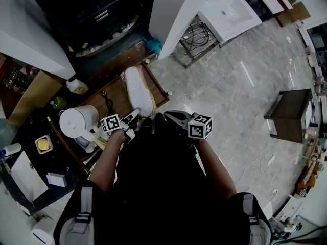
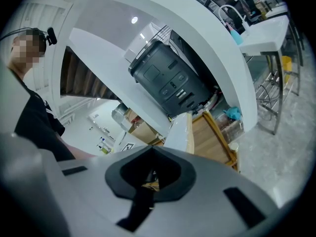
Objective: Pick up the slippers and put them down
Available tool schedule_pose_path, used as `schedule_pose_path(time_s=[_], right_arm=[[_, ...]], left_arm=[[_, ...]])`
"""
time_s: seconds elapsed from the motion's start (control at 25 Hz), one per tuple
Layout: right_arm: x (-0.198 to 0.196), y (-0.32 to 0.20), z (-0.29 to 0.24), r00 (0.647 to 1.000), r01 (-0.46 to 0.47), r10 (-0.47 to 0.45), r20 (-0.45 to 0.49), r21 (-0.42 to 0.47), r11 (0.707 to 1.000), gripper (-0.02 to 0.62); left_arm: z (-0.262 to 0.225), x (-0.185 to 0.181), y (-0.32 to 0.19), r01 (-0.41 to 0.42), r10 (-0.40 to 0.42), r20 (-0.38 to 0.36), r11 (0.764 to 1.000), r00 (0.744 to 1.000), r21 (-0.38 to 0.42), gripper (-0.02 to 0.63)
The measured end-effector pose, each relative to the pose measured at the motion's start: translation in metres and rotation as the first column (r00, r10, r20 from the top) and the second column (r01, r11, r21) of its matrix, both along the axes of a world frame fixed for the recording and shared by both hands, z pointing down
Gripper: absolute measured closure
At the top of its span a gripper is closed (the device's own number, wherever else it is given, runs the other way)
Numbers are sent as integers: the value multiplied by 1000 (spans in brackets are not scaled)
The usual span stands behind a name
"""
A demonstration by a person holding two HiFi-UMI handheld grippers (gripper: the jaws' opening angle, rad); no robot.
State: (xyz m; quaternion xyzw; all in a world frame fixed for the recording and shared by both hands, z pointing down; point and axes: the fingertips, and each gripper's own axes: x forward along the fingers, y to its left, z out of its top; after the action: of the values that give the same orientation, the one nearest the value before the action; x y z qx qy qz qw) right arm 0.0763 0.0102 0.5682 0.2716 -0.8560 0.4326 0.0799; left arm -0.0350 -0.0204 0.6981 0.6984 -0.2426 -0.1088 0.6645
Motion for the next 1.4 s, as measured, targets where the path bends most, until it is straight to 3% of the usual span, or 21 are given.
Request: schedule_pose_path(time_s=[0.52,1.4], right_arm=[[5,1,3,1000,-21,20,-16,-14,1000,588],[23,9,11,997,-70,69,-30,-39,997,588]], left_arm=[[21,5,-9,10,-10,-1,999,1000,-38,528],[56,4,-12,48,-37,77,988,996,-145,528]])
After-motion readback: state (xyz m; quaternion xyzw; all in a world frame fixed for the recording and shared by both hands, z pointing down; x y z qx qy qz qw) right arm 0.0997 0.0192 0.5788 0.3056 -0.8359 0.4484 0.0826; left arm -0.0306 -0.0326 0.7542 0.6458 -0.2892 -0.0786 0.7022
